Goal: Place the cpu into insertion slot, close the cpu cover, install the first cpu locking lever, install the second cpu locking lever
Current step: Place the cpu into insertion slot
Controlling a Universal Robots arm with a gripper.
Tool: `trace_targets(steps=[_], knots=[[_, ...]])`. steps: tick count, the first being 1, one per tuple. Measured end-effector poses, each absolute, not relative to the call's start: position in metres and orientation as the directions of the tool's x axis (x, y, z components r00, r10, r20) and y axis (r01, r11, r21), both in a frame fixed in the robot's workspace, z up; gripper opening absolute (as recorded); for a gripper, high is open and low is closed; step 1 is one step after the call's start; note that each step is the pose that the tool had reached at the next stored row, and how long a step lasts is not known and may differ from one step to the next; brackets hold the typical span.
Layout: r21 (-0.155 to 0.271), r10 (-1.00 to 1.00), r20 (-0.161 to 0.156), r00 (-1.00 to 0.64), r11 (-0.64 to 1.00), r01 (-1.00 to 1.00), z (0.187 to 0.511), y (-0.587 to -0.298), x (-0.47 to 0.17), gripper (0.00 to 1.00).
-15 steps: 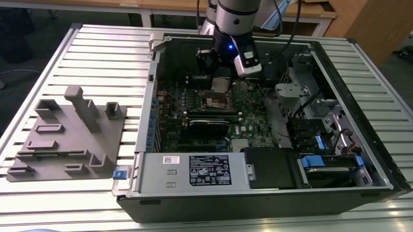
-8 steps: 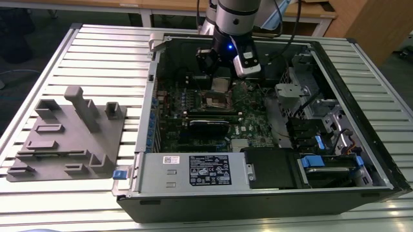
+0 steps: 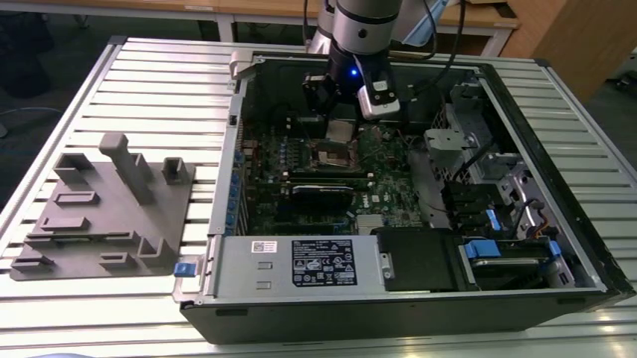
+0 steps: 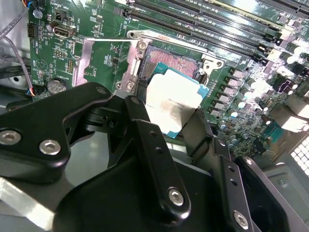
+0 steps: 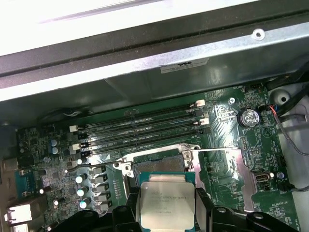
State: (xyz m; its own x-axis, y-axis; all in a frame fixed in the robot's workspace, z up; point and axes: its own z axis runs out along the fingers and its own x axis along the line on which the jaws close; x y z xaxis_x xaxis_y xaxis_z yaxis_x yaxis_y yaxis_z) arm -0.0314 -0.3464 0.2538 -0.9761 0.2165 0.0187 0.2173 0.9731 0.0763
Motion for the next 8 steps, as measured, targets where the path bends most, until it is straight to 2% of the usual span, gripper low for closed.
trace_targets(steps=[8], knots=[[0.076,0.217,0.019,-0.976,0.973,0.218,0.2538,-0.3464,-0.0314,0.54]])
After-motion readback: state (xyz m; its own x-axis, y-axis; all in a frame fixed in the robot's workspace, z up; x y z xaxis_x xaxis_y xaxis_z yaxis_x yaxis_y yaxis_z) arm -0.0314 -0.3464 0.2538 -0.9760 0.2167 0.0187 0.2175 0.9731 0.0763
